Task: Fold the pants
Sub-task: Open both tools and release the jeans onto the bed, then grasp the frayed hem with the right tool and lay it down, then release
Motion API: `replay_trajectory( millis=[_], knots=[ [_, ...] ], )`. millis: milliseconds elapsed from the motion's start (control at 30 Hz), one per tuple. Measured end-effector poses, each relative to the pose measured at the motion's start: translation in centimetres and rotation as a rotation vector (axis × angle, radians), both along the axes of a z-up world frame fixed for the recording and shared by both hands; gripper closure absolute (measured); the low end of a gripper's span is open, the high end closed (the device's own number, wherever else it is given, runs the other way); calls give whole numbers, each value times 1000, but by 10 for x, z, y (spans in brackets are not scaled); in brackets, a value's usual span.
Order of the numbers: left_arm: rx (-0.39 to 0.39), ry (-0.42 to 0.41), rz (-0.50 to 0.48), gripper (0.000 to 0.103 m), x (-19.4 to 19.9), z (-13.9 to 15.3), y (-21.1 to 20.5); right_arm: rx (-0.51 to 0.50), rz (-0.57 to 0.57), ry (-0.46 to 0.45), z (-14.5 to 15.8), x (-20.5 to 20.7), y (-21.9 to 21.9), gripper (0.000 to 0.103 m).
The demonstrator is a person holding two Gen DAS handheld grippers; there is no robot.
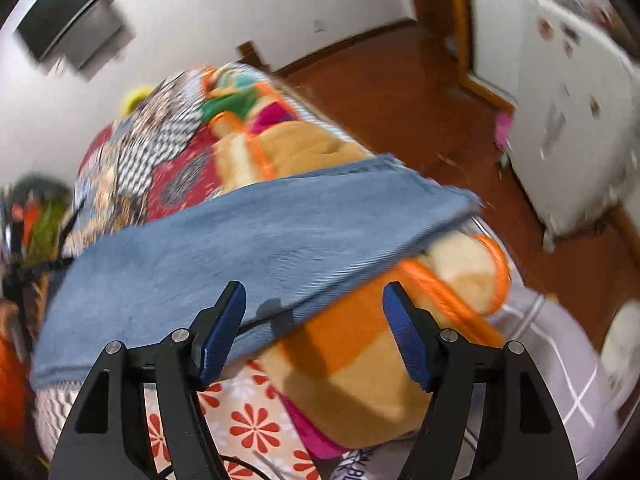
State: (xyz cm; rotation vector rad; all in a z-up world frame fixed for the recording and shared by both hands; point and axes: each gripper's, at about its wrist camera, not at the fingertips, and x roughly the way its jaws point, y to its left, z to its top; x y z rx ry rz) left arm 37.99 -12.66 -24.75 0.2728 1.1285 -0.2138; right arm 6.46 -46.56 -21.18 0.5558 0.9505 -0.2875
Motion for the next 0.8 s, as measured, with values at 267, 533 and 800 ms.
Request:
replay_trajectory(
  millis=[267,533,800],
  knots=[
    [-90,-87,-65,14,-44,44,-12,81,-38,-43,-12,11,-17,36],
    [-109,-123,-109,14,-94,57,-20,89,-144,-59,-28,28,-46,77],
    [-135,-166,-104,14,-114,67,-18,10,-94,-173,15,33,-35,94]
  ],
)
